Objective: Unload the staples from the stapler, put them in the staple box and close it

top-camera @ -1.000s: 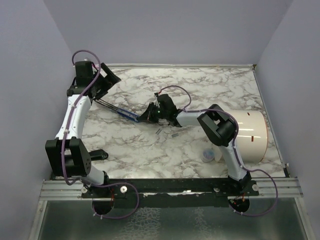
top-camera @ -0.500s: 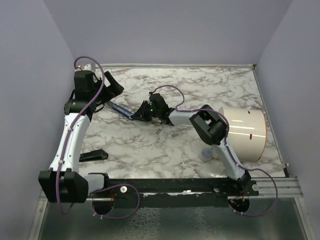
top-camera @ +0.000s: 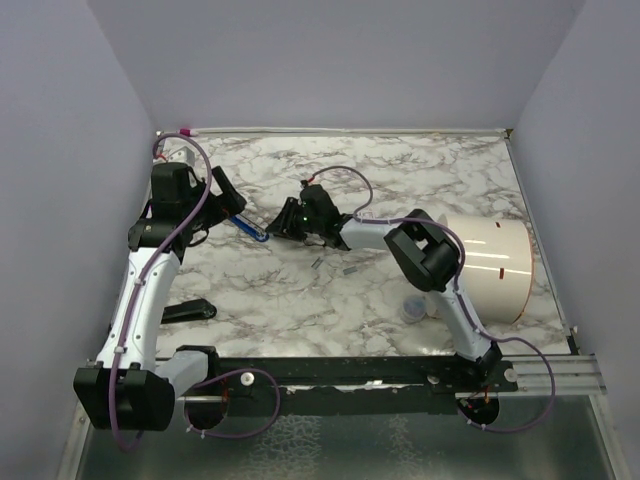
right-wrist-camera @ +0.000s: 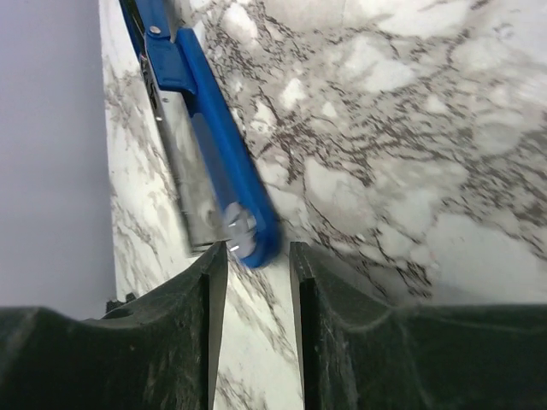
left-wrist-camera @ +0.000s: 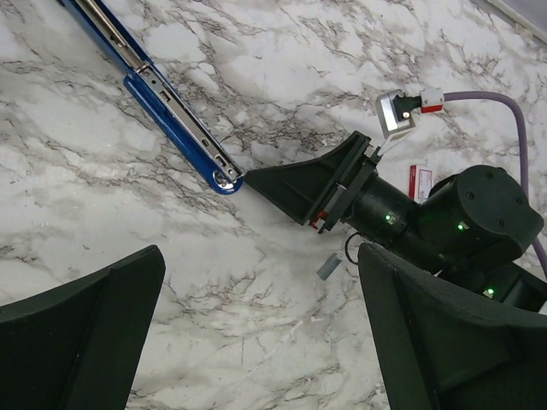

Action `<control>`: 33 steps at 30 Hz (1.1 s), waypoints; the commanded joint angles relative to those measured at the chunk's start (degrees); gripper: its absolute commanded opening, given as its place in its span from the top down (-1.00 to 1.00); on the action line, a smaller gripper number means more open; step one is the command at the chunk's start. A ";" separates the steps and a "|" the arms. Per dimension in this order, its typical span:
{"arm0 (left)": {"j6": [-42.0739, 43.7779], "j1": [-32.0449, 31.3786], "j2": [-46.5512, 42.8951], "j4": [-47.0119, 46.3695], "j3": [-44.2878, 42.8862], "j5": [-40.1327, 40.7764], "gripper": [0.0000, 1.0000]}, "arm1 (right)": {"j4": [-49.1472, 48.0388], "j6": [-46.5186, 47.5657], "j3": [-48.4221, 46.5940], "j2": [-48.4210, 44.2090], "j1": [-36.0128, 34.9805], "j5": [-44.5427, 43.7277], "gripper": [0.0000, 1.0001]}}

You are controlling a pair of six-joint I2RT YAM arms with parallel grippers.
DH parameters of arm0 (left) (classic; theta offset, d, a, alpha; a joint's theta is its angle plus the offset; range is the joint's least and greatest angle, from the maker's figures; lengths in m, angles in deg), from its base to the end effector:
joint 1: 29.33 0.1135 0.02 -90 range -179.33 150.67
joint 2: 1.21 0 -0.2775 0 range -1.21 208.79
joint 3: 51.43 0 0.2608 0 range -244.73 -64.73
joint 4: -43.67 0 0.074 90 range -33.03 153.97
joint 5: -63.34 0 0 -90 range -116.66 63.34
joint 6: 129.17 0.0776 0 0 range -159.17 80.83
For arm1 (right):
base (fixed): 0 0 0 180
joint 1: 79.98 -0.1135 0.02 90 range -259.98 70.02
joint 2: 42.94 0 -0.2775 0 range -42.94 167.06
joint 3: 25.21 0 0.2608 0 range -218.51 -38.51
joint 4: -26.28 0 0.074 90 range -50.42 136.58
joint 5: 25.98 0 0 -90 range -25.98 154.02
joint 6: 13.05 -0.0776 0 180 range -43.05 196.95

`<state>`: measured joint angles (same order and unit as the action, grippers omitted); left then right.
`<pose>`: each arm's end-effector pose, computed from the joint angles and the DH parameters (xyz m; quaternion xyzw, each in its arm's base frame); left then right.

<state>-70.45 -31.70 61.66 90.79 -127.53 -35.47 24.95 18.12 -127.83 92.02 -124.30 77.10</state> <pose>0.2717 -0.0231 0.3361 -0.1847 0.8611 -0.2006 0.4292 0.3917 0.4071 0.0933 0.0536 0.8649 0.4448 0.2263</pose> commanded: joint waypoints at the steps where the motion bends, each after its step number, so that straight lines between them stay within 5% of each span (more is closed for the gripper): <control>1: 1.99 -0.34 -1.49 1.17 -0.25 2.52 -0.98 | 6.16 5.99 3.77 -4.01 -0.05 -4.38 0.28; 8: 3.28 -0.34 -1.55 2.10 0.33 5.23 -0.98 | 3.26 15.19 6.45 -8.97 -0.58 2.34 0.27; 15: 3.02 -0.43 -2.99 3.61 -1.14 8.04 -0.98 | -1.03 31.73 9.82 -14.16 -5.13 7.01 -0.17; 24: 3.11 -0.64 -3.53 5.77 -3.91 5.66 -0.98 | -12.85 68.38 12.05 -13.16 -16.46 23.42 -0.96; 33: 5.37 -0.62 -6.23 10.28 -7.13 6.45 -0.98 | -14.70 81.74 0.01 -1.59 -22.45 26.64 -0.99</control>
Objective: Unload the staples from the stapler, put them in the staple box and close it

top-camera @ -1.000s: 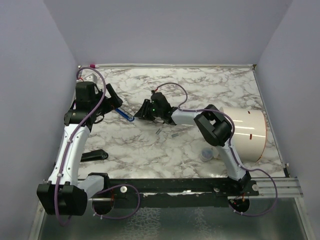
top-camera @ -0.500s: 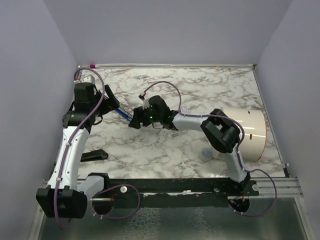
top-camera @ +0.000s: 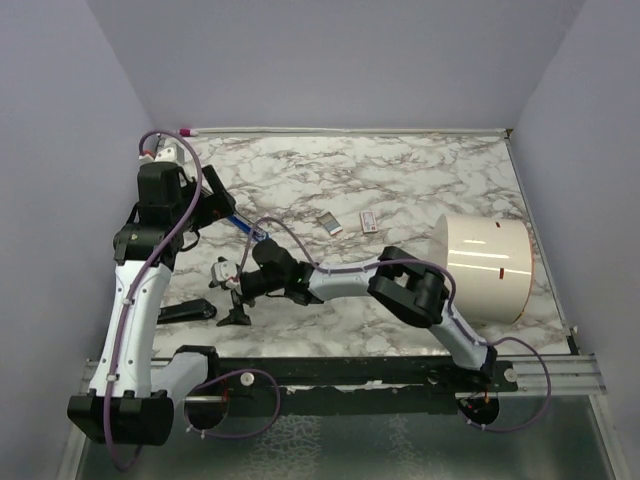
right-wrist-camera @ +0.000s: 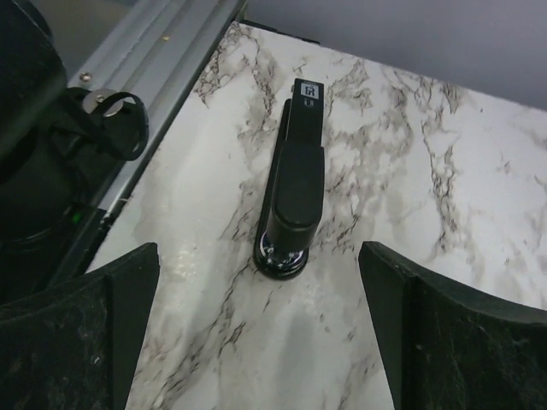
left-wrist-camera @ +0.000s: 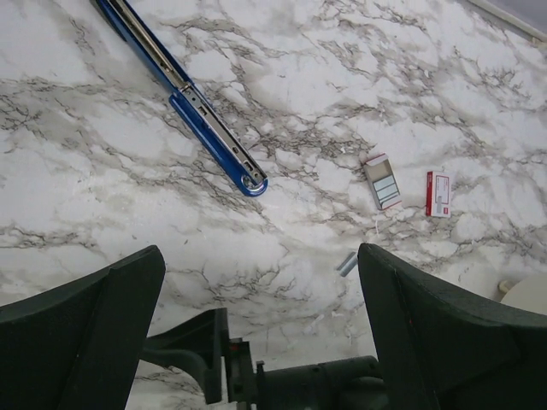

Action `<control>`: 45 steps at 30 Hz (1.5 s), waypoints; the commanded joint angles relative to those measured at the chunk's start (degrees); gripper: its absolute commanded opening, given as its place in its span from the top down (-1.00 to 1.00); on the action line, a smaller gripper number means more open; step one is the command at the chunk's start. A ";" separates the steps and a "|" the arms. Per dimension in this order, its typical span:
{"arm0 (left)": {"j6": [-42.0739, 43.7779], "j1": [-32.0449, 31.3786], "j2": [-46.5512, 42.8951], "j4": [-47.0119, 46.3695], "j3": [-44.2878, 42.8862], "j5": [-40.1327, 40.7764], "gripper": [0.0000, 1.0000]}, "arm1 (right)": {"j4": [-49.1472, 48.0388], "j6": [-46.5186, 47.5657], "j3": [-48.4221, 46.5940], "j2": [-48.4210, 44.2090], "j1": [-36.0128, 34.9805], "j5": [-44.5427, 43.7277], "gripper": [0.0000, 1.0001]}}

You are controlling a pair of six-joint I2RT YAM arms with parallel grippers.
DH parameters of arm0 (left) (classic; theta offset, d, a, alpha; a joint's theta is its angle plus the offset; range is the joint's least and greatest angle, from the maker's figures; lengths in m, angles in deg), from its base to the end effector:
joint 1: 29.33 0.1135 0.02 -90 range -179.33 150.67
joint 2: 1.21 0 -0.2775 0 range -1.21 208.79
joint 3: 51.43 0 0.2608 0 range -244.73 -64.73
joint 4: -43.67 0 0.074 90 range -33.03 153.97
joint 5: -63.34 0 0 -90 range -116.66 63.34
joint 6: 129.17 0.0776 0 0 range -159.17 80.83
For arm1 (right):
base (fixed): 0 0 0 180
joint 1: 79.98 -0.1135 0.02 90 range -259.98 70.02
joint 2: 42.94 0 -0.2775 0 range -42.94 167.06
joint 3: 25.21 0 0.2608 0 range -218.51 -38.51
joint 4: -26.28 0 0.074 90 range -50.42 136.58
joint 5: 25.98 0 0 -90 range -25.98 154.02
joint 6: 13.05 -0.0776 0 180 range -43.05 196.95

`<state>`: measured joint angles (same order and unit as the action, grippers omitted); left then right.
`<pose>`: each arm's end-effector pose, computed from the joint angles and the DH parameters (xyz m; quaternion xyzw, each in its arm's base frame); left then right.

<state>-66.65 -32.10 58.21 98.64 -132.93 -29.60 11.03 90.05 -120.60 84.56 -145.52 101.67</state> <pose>0.2472 -0.0159 0.3682 -0.1759 0.8604 -0.1464 0.4554 0.1802 0.5107 0.1557 -0.6304 0.4663 0.4816 0.3914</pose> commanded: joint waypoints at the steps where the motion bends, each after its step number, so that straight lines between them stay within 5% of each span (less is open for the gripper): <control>1: 1.59 -0.22 -3.25 2.77 -1.59 0.64 -0.98 | 0.48 10.15 -9.29 7.29 -1.66 2.09 -0.99; 11: 1.40 -0.23 -5.18 2.85 -0.38 -1.90 -0.98 | 5.65 8.04 -25.24 18.89 -2.67 -3.49 -0.99; 18: 2.12 -0.23 -5.08 3.33 -1.74 -1.46 -0.98 | 7.13 4.79 -30.87 23.89 -4.43 -2.71 -0.70; 25: 2.10 -0.27 -5.23 3.60 -1.23 -0.93 -0.98 | 6.27 0.33 -30.04 23.64 -4.66 -5.99 0.09; 32: 1.63 -0.23 -4.81 2.67 0.23 -1.13 -0.98 | -4.77 -3.09 -12.50 12.03 -3.25 -9.31 0.83; 45: 3.14 -2.44 -0.45 -6.39 8.80 -12.43 -0.98 | -14.29 -9.80 35.17 -16.35 4.00 -14.50 0.84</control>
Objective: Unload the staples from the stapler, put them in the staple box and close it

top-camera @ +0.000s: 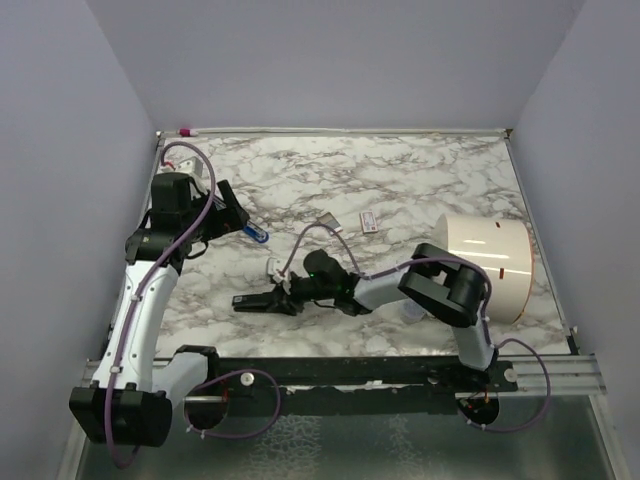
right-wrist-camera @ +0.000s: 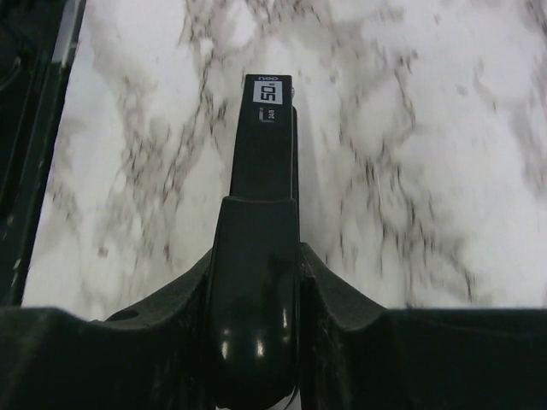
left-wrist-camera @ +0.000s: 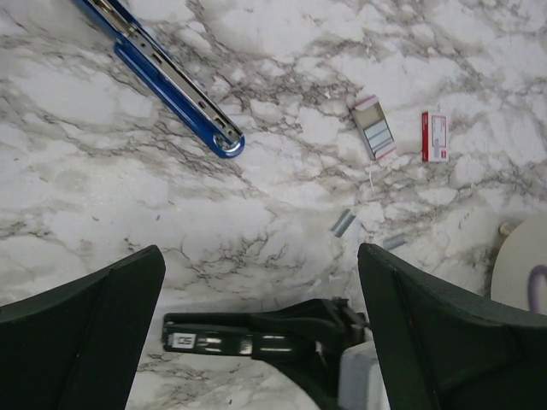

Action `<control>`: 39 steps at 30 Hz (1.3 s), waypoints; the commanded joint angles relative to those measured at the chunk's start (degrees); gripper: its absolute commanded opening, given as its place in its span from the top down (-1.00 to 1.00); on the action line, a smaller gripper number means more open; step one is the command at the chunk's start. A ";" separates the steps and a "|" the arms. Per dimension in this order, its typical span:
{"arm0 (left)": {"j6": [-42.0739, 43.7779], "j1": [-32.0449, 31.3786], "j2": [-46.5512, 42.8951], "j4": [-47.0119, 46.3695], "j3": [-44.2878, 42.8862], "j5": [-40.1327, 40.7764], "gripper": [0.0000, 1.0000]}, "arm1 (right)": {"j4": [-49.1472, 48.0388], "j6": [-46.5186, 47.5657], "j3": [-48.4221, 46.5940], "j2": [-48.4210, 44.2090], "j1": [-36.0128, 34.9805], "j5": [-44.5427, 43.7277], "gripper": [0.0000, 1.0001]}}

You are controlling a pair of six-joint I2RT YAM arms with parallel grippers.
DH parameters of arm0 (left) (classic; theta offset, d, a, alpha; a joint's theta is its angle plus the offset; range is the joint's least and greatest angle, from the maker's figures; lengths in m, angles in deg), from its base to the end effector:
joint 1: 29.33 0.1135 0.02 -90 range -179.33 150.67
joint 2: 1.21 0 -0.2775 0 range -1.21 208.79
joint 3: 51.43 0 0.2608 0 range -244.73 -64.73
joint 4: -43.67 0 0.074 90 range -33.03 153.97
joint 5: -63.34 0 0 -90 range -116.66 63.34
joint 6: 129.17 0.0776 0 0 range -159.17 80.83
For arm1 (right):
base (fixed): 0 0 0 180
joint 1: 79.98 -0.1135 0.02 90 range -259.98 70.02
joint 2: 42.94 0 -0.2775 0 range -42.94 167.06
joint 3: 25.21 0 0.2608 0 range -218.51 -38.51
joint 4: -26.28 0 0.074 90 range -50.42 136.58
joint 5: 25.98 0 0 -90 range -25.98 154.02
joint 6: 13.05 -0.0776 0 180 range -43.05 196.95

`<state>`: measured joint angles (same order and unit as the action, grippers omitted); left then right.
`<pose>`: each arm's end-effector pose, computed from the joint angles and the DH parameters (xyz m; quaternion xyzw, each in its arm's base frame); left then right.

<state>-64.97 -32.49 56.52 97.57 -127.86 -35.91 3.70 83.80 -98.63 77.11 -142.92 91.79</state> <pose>0.2409 -0.0258 0.3449 -0.1373 0.8750 -0.1840 0.4262 0.1809 0.4335 0.1060 -0.5730 0.5932 0.4261 0.3717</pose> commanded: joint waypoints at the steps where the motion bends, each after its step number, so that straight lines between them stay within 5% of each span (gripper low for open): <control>1: 1.46 -2.96 1.69 -6.46 4.85 -6.32 -0.98 | -7.74 -4.46 16.81 -11.07 2.58 -5.02 0.82; 6: 1.23 -9.75 4.12 -11.18 8.88 -5.28 -0.98 | -7.43 -2.51 28.86 -19.33 4.99 -5.23 0.59; 12: 4.02 -18.51 6.15 -16.60 12.48 -3.16 -0.98 | -8.21 -3.64 35.60 -28.08 6.69 -7.35 -0.56; 15: 7.82 -23.47 5.85 -18.82 14.23 -2.68 -0.98 | -4.41 -3.08 37.61 -37.44 6.98 -8.90 -0.84; 25: 36.82 -38.53 -4.69 -22.66 23.42 -12.66 -0.69 | 10.23 3.73 44.46 -72.78 7.13 -11.13 -0.99; 30: 46.33 -46.18 1.97 -17.96 22.16 -12.09 -0.62 | 10.93 2.12 48.37 -86.63 7.13 -12.26 -0.98; 34: 50.60 -51.28 11.27 -18.28 20.26 -8.39 -0.14 | 11.35 1.84 49.67 -91.33 7.18 -12.01 -0.99; 39: 52.45 -51.42 12.56 -24.26 22.75 -9.26 -0.29 | 12.86 2.86 48.56 -90.26 7.14 -8.94 -0.99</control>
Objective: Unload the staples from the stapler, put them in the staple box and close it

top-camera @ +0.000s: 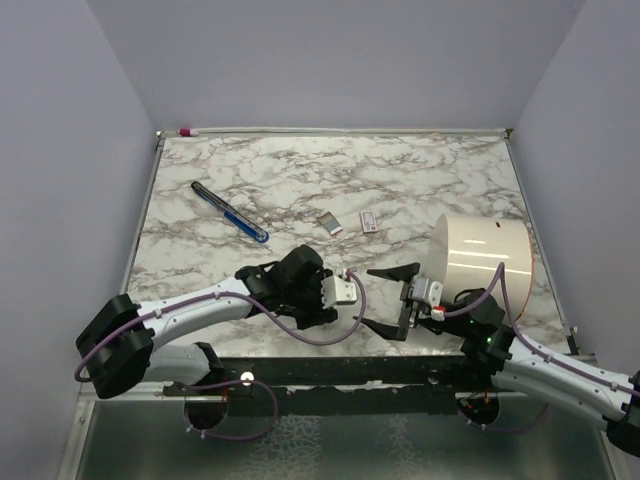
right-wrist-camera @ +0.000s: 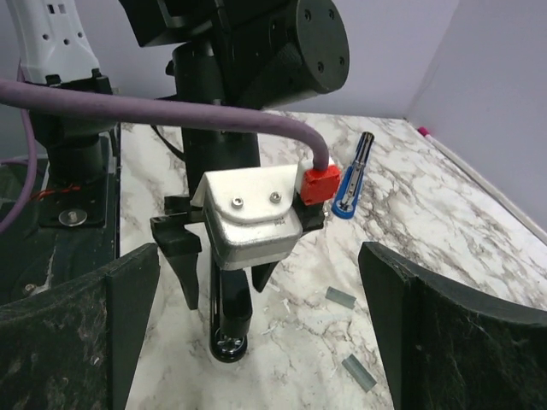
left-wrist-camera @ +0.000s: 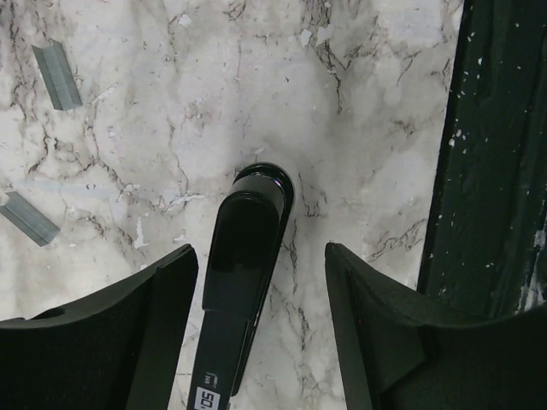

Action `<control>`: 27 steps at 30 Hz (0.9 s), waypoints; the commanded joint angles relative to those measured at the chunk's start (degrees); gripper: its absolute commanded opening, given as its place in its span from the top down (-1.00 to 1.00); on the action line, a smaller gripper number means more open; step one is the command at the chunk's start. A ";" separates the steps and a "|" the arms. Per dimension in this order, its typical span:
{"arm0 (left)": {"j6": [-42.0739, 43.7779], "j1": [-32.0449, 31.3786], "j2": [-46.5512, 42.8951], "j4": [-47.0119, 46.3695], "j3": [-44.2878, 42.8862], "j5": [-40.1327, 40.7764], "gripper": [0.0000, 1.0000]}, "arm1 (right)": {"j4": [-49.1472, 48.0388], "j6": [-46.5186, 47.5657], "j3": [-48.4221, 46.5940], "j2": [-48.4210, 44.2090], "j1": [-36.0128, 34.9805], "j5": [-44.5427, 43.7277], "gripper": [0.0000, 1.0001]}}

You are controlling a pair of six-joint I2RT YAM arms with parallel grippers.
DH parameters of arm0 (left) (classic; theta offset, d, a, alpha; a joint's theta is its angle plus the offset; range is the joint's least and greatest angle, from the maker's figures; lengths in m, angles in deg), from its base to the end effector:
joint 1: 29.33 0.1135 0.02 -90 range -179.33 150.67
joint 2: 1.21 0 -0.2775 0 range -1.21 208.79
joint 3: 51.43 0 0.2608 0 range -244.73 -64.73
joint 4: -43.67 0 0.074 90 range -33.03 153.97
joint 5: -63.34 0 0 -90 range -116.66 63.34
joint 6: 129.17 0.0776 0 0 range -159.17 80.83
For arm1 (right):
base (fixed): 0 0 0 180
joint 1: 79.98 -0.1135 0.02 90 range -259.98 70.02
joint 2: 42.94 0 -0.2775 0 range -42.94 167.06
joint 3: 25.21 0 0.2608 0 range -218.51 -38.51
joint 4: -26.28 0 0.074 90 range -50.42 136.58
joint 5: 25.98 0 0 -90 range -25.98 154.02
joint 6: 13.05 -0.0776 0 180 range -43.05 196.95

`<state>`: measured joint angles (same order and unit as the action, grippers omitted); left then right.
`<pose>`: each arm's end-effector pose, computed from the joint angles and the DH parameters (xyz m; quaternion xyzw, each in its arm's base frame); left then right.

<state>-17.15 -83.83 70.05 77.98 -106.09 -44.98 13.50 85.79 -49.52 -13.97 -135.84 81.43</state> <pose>0.1392 -0.2371 0.1872 0.6179 0.6975 -0.2364 0.2751 0.0839 0.1651 0.2476 -0.4432 0.4860 0.3888 0.6452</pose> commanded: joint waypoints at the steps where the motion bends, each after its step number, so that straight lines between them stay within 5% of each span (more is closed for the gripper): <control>1: 4.69 -0.08 -0.91 -5.11 1.36 -0.92 -0.30 | 3.32 1.04 -0.79 1.33 0.05 1.79 -0.99; 9: 6.00 -0.08 3.23 -6.33 2.77 -2.24 -0.27 | 2.88 0.88 -0.47 1.69 0.05 2.33 -0.99; 14: 6.84 -0.08 5.16 -7.04 2.25 -2.78 -0.09 | 4.03 0.37 -0.48 1.35 0.05 2.28 -0.99; 27: 7.21 -0.08 -8.17 -6.75 4.24 1.23 0.94 | 6.50 -2.18 -2.37 4.86 0.05 0.89 -0.99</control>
<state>-10.83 -83.79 69.99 72.30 -102.02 -45.20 19.20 85.09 -49.56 -11.32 -135.84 82.67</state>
